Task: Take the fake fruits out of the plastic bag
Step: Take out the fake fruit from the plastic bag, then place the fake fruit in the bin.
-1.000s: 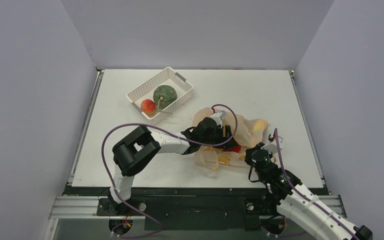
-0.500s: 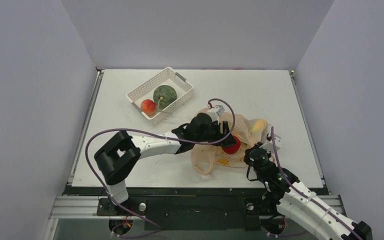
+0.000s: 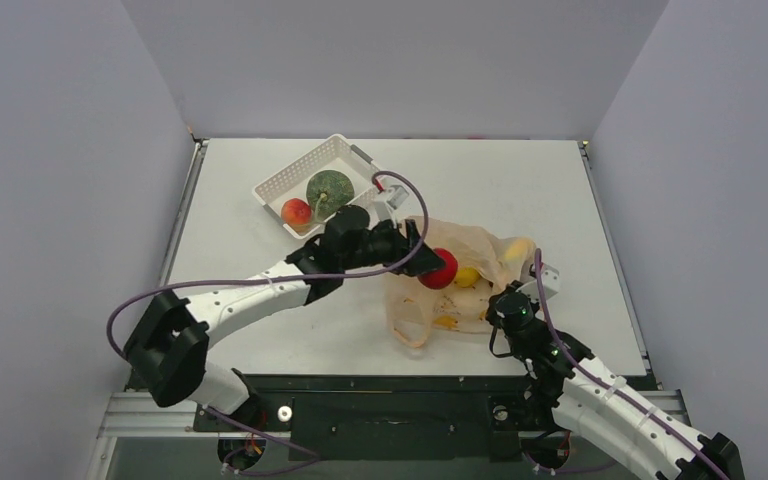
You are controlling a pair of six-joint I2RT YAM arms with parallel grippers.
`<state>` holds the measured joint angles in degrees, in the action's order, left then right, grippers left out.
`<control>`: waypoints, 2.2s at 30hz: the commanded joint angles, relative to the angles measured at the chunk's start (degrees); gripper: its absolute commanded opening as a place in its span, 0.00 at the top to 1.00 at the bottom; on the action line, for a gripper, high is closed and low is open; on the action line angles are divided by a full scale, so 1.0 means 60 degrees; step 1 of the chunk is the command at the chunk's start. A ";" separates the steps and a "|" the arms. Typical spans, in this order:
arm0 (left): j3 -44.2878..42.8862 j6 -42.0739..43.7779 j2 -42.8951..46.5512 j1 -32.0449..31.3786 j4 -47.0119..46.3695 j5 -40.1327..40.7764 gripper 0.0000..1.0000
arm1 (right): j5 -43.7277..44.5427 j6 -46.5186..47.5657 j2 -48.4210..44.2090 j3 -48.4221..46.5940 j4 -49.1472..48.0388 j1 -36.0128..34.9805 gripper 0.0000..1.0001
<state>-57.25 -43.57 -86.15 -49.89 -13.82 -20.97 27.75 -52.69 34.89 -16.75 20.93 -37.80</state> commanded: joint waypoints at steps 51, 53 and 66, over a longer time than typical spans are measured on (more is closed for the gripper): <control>-0.3242 0.0644 -0.2718 0.8432 0.3586 0.4020 0.60 | -0.0130 0.0397 -0.0193 -0.0346 -0.0360 0.0243 1.00; -0.3196 0.0731 -0.2503 0.8428 0.3733 0.4074 0.58 | -0.0141 0.0412 -0.0180 -0.0365 -0.0365 0.0250 1.00; -0.4883 0.1457 -0.3058 0.8008 0.5928 0.4414 0.48 | -0.0250 0.0435 -0.0223 -0.0454 -0.0306 0.0249 1.00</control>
<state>-81.06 -38.89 -103.50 0.38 17.98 3.53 26.48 -50.33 34.00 -17.34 19.84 -36.71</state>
